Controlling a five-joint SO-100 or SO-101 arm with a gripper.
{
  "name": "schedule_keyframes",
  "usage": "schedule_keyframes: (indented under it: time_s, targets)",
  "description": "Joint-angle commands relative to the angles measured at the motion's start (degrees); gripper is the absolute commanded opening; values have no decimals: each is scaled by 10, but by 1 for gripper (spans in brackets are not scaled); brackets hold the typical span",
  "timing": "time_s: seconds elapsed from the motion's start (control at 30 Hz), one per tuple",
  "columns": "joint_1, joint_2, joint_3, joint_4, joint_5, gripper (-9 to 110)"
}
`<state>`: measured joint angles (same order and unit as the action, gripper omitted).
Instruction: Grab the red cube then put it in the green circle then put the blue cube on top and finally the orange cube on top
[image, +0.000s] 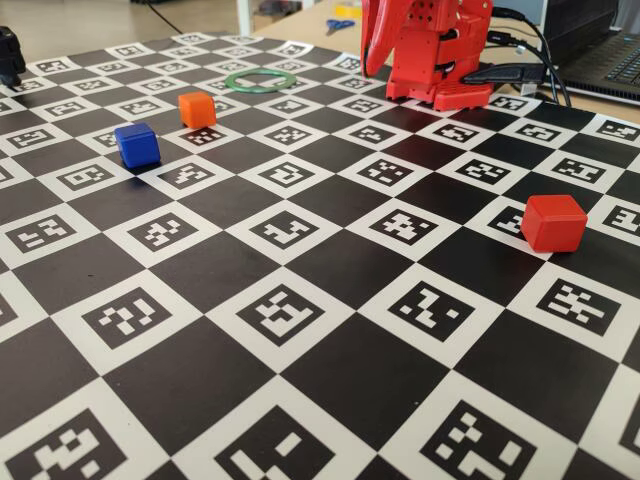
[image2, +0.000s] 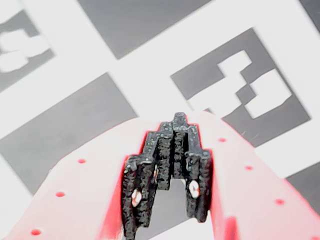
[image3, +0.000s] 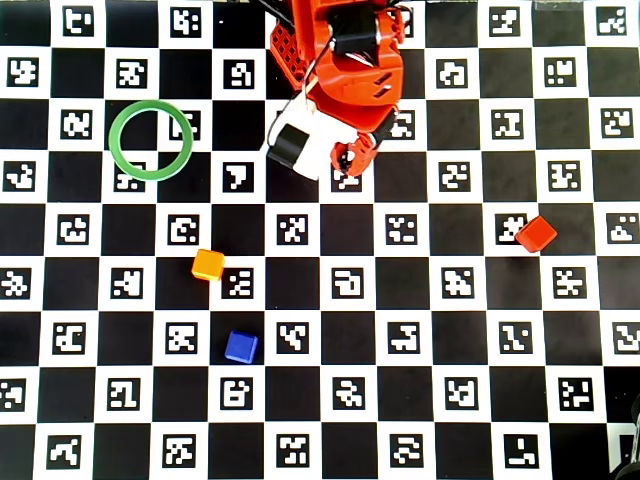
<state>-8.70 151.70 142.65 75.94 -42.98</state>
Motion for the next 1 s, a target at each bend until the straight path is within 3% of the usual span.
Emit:
schedule_keyframes:
  time_s: [0.0,0.4,0.97]
  targets:
    - [-5,-107,-171,39,43,-3]
    - [-28,-446,-545,243,125,-2]
    - [-211,-571,-716,295,247,21]
